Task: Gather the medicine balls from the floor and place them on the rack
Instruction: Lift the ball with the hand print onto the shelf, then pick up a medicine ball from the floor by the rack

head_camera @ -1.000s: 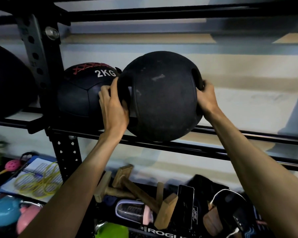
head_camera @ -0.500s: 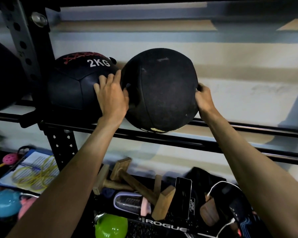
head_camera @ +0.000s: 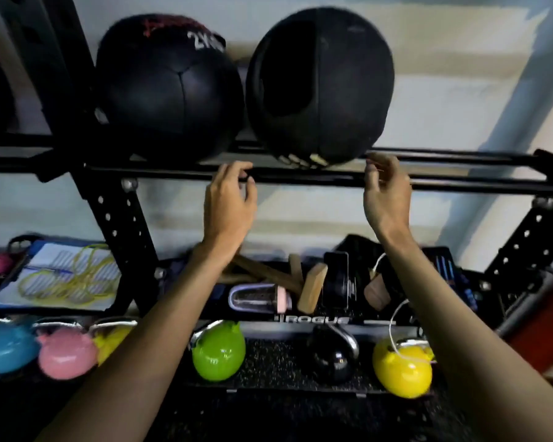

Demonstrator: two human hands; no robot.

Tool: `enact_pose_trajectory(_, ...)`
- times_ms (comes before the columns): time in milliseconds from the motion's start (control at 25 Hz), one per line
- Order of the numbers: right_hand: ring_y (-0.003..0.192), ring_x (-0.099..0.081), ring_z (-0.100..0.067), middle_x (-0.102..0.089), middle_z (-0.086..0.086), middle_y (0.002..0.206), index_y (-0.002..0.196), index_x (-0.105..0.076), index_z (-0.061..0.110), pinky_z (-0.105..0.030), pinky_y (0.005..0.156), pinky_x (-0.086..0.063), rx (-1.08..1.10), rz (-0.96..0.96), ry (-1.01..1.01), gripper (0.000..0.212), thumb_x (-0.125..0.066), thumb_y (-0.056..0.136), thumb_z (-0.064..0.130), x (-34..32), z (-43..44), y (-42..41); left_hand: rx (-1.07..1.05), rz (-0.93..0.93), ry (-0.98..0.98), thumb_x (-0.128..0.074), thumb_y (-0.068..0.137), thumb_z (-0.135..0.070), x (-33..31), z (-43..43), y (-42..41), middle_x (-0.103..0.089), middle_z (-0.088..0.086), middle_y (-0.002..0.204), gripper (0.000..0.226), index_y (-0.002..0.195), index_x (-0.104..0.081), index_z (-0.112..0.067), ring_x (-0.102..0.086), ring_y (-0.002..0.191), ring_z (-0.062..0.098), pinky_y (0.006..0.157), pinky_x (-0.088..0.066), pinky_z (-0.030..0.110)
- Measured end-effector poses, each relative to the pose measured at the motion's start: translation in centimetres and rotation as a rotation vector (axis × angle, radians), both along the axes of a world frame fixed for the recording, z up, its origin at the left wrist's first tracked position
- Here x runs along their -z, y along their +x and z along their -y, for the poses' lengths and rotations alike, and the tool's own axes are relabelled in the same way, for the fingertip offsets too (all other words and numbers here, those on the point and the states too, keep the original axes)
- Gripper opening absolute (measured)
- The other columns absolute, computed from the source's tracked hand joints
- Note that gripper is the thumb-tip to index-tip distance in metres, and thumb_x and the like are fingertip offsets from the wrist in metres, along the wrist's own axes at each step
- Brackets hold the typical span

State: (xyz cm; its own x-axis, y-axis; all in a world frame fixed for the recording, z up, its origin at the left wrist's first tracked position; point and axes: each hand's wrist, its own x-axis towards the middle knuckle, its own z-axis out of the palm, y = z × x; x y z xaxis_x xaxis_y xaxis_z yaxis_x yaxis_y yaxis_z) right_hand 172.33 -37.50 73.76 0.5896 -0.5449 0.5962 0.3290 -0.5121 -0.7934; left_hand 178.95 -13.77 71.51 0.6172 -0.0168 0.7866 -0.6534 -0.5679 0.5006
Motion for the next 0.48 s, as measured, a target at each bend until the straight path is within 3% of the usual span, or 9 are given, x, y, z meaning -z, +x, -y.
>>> enact_pose_trajectory(200, 0.090, -0.064, -0.010, -0.070, -0.001, 0.101, 0.112, -0.066, 0.009, -0.018, 0.080, -0.049, -0.075, -0.235, -0.011, 0.020, -0.054, 0.097, 0.003, 11.6, -7.1, -6.8, 0.092, -0.267, 0.104, -0.053, 0.086, -0.014, 11.9, -1.9, -4.3, -0.071, 0.007, 0.092, 0.019, 0.098, -0.068, -0.016, -0.067, 0.084, 0.031, 0.074, -0.055, 0.042)
enact_pose_trajectory(320, 0.083, -0.066, -0.019, -0.072, -0.006, 0.091, 0.104, -0.068, 0.004, -0.021, 0.072, -0.045, -0.179, -0.550, -0.010, 0.018, -0.055, 0.094, -0.001, 21.6, -10.0, -11.1, 0.106, -0.525, 0.156, -0.055, 0.086, -0.014, 20.3, -2.8, -8.2, -0.074, 0.006, 0.092, 0.016, 0.094, -0.068, -0.017, -0.070, 0.084, 0.031, 0.072, -0.056, 0.044)
enact_pose_trajectory(480, 0.090, -0.070, -0.024, -0.075, -0.011, 0.096, 0.104, -0.069, 0.004, -0.026, 0.077, -0.050, -0.256, -0.938, 0.091, 0.016, -0.058, 0.092, 0.002, 33.6, -11.0, -17.0, 0.055, -0.885, 0.261, -0.059, 0.087, -0.008, 31.1, -3.7, -14.2, -0.075, 0.006, 0.095, 0.015, 0.093, -0.069, -0.018, -0.070, 0.089, 0.031, 0.076, -0.056, 0.043)
